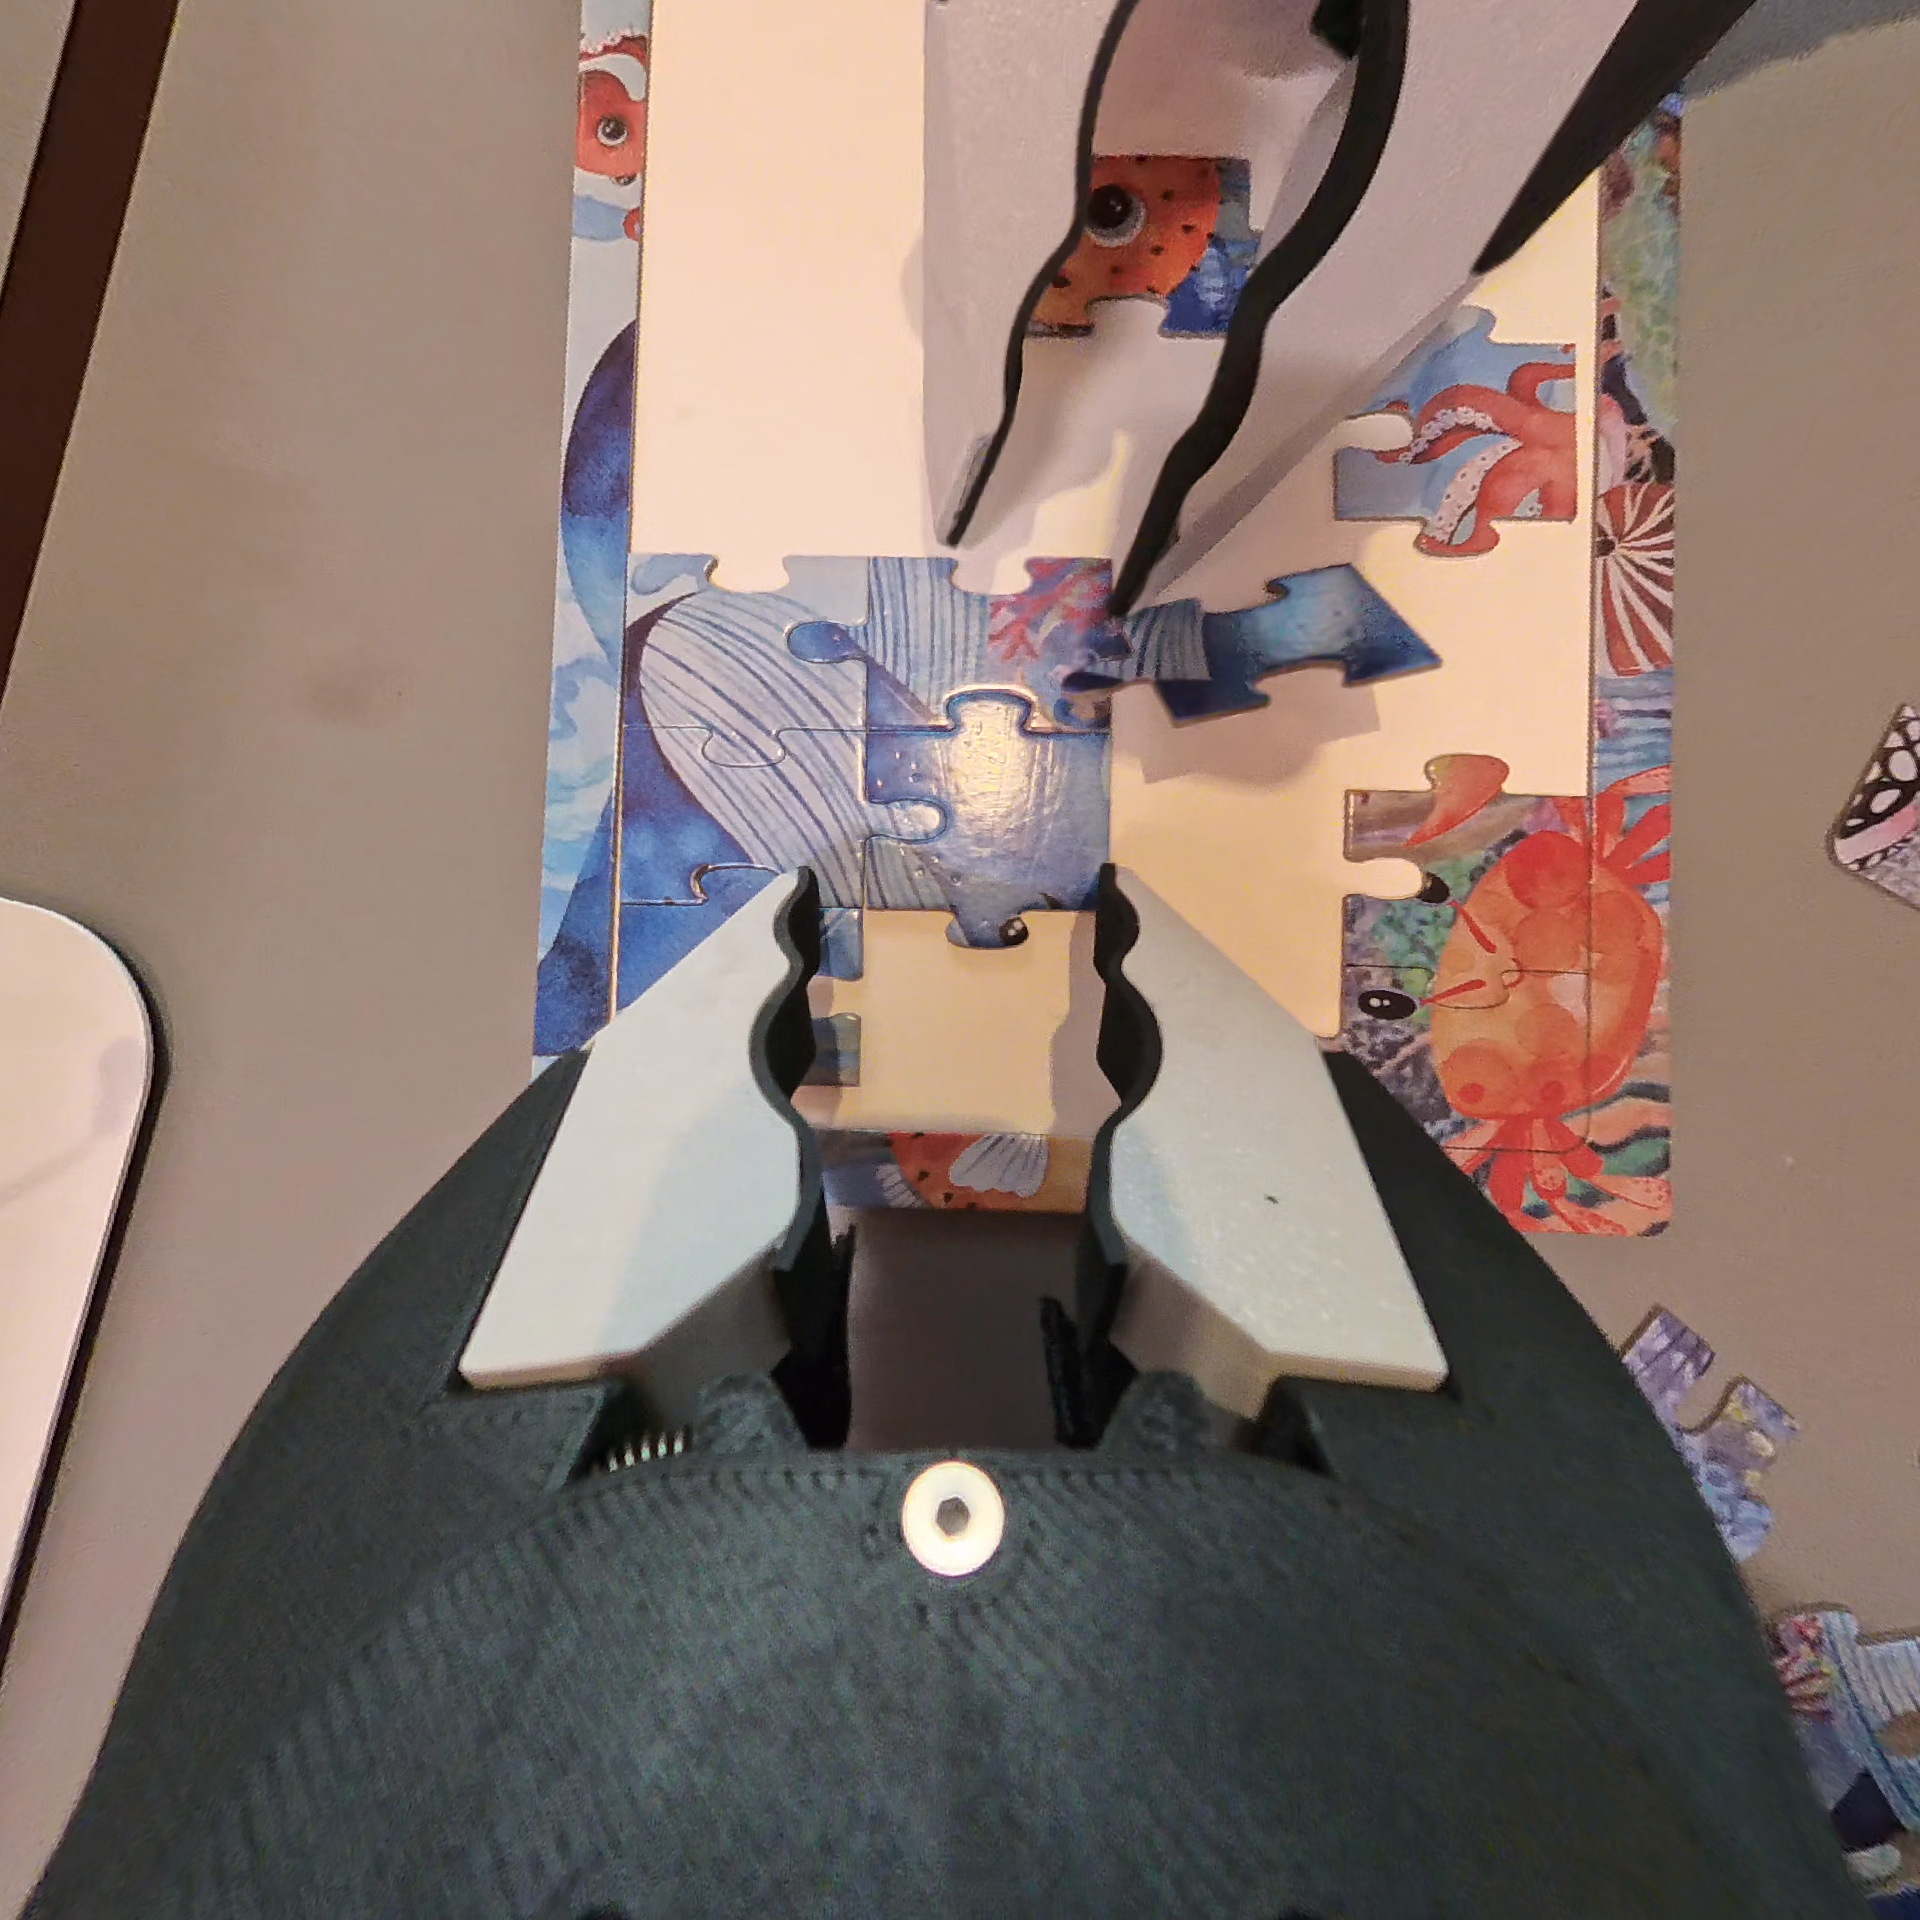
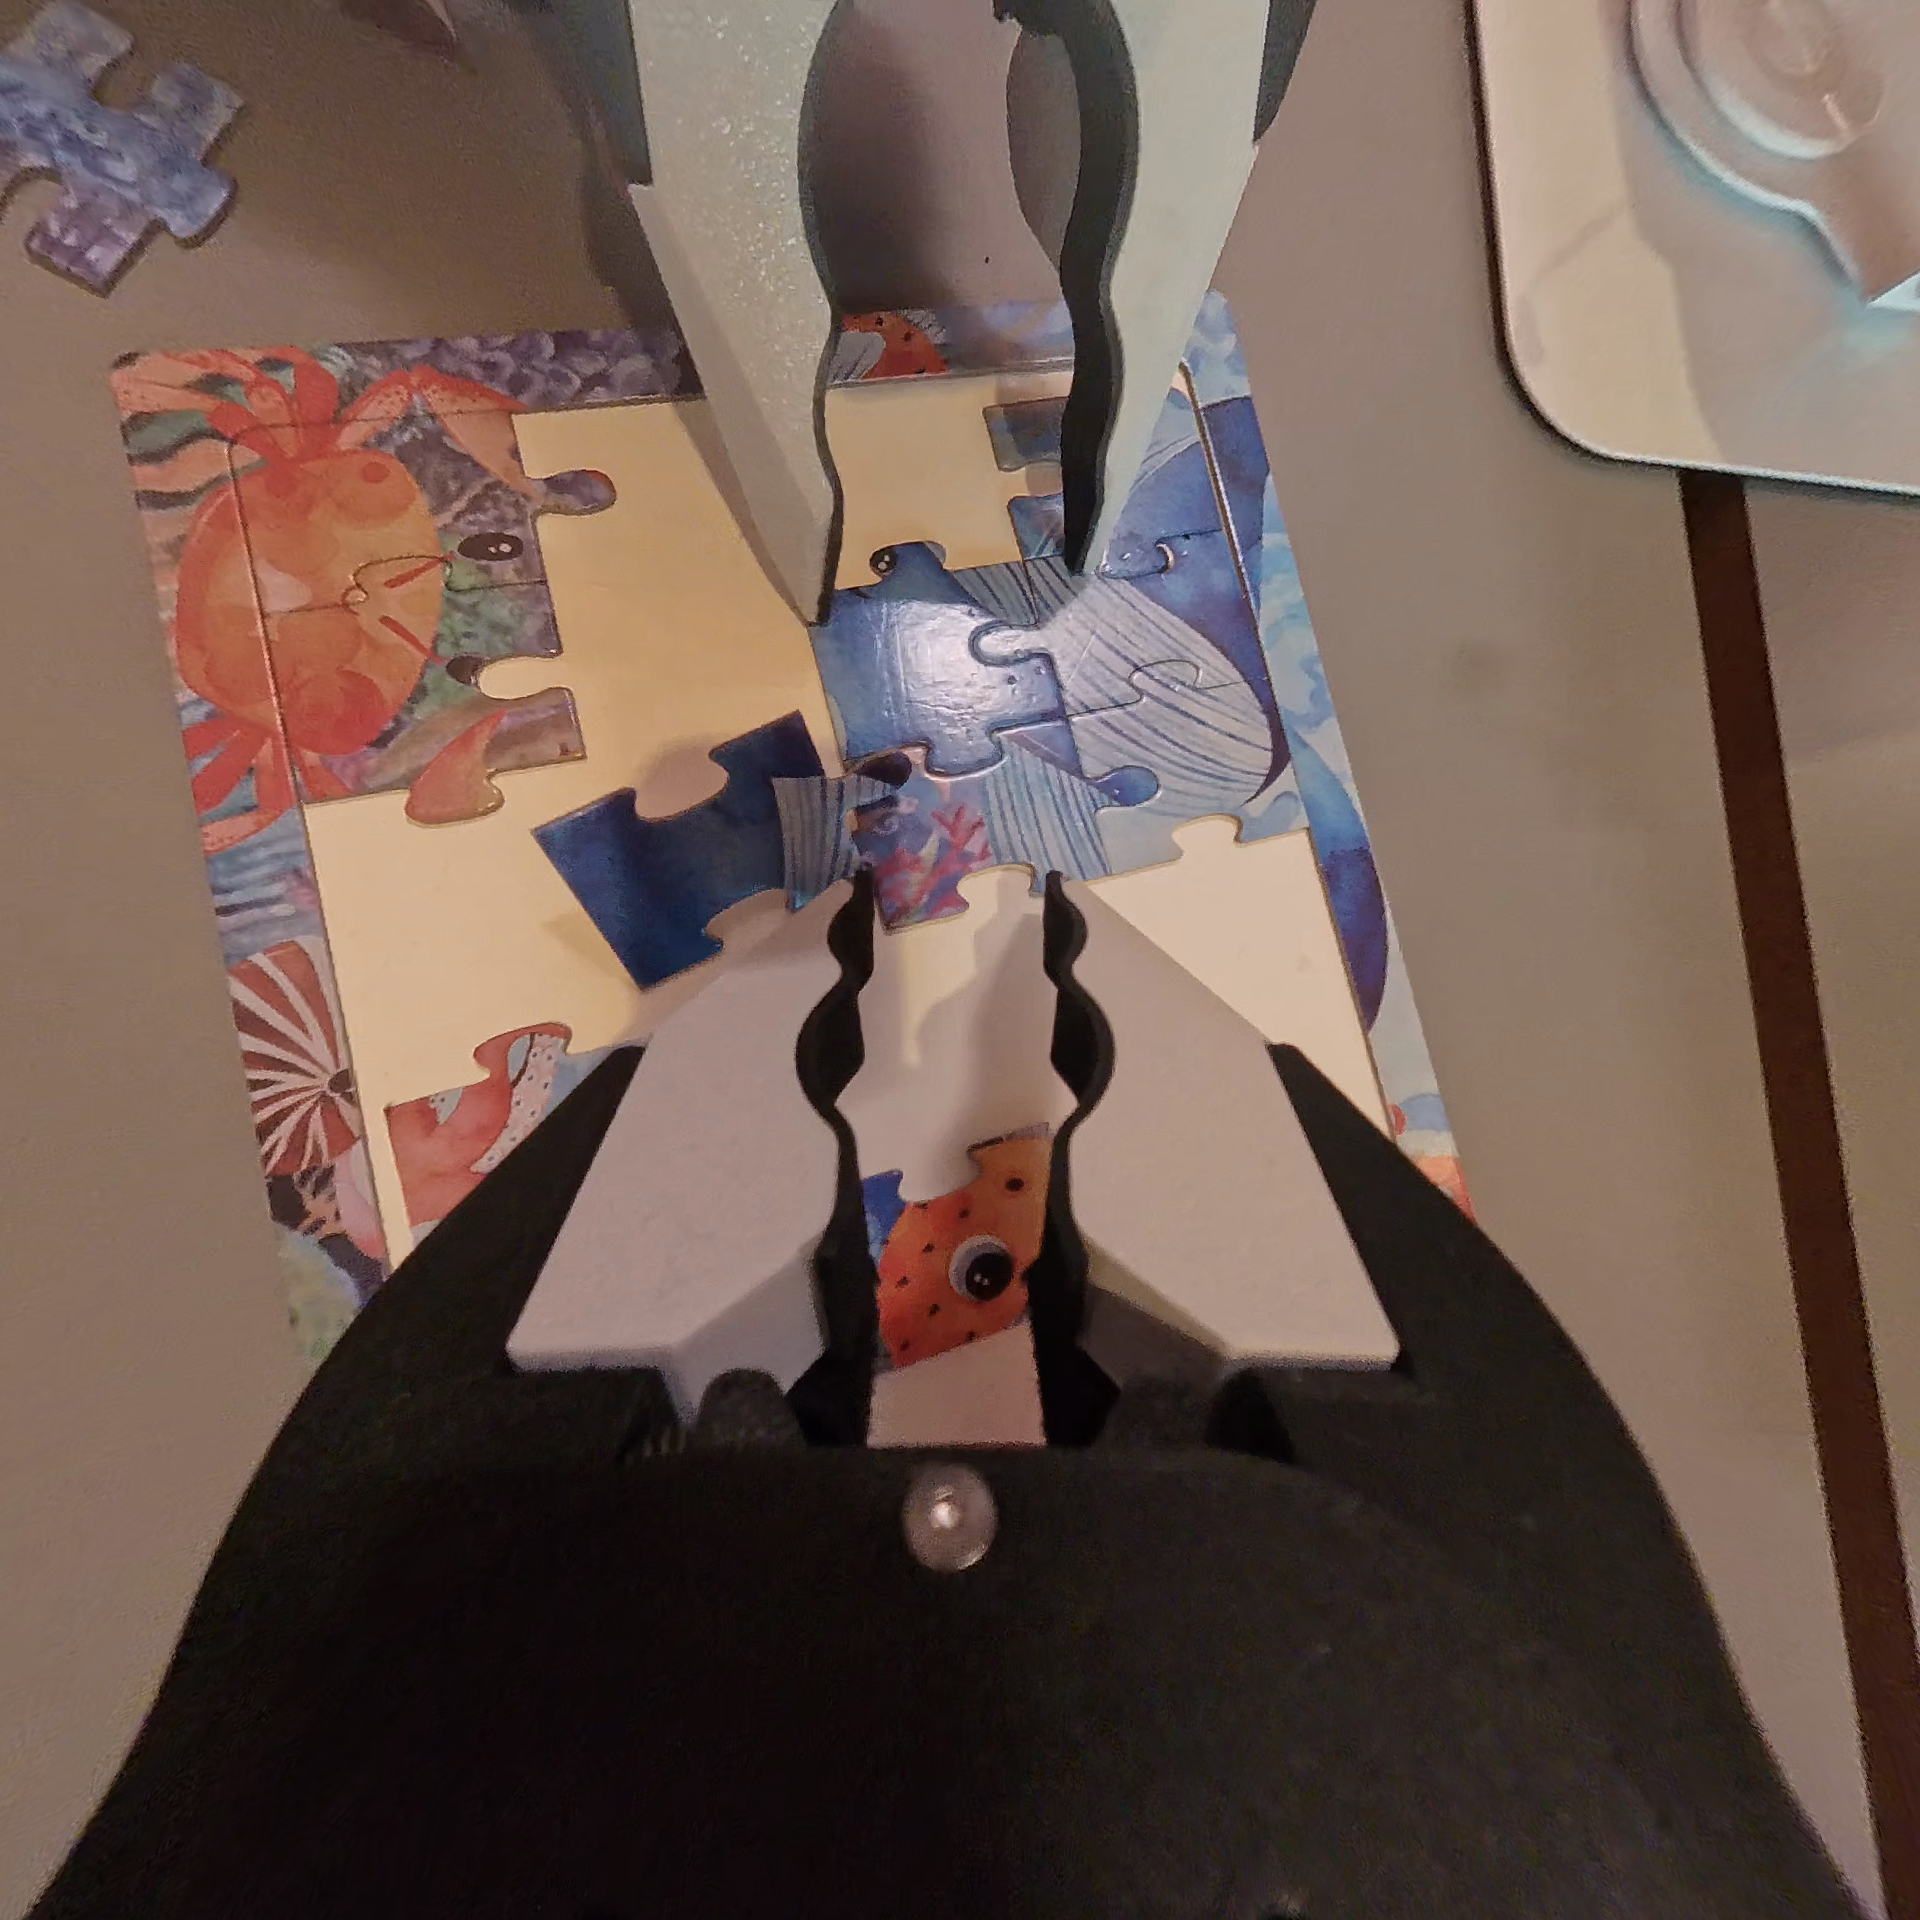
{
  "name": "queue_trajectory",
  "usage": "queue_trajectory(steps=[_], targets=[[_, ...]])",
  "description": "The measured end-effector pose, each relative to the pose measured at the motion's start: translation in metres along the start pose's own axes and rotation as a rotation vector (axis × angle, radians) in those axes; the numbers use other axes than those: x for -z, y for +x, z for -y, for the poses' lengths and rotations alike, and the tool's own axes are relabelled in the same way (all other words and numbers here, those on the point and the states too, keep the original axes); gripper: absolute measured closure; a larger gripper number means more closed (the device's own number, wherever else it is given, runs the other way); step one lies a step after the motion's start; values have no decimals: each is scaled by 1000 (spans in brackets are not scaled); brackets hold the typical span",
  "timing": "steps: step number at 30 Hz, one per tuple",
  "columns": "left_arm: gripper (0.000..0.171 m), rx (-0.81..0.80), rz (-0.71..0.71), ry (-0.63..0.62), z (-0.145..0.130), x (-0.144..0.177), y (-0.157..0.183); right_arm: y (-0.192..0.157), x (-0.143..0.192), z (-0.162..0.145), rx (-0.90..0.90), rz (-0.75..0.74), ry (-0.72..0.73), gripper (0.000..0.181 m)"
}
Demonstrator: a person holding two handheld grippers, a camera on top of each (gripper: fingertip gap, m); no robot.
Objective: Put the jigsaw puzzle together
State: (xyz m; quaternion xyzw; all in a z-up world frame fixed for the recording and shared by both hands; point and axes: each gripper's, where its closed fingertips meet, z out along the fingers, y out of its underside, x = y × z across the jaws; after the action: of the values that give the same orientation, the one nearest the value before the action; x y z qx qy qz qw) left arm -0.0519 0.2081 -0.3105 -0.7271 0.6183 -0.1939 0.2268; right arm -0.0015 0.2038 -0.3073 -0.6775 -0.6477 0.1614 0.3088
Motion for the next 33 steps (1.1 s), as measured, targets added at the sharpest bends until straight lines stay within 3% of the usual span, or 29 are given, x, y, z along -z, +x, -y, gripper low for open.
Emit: queue_trajectory(steps=[5, 10, 11, 13, 21, 33], targets=[[104, 3, -18, 28, 0, 0, 8, 1, 0, 2, 33, -31, 36, 152], [102, -24, 12, 12, -1, -2, 9, 4, 1, 7, 95, -103, 59, 151], [102, -23, 12, 13, -1, -2, 9, 9, 2, 11, 109, -149, 82, 174], [102, -26, 14, 16, -1, -2, 8, 10, 2, 16, 122, -155, 92, 175], [109, -36, 25, 32, 0, -2, 5, 1, 3, -1, 107, -36, 3, 149], [110, -20, 24, 62, 0, -2, 5, 5, 1, 8, 226, -157, 54, 143]])
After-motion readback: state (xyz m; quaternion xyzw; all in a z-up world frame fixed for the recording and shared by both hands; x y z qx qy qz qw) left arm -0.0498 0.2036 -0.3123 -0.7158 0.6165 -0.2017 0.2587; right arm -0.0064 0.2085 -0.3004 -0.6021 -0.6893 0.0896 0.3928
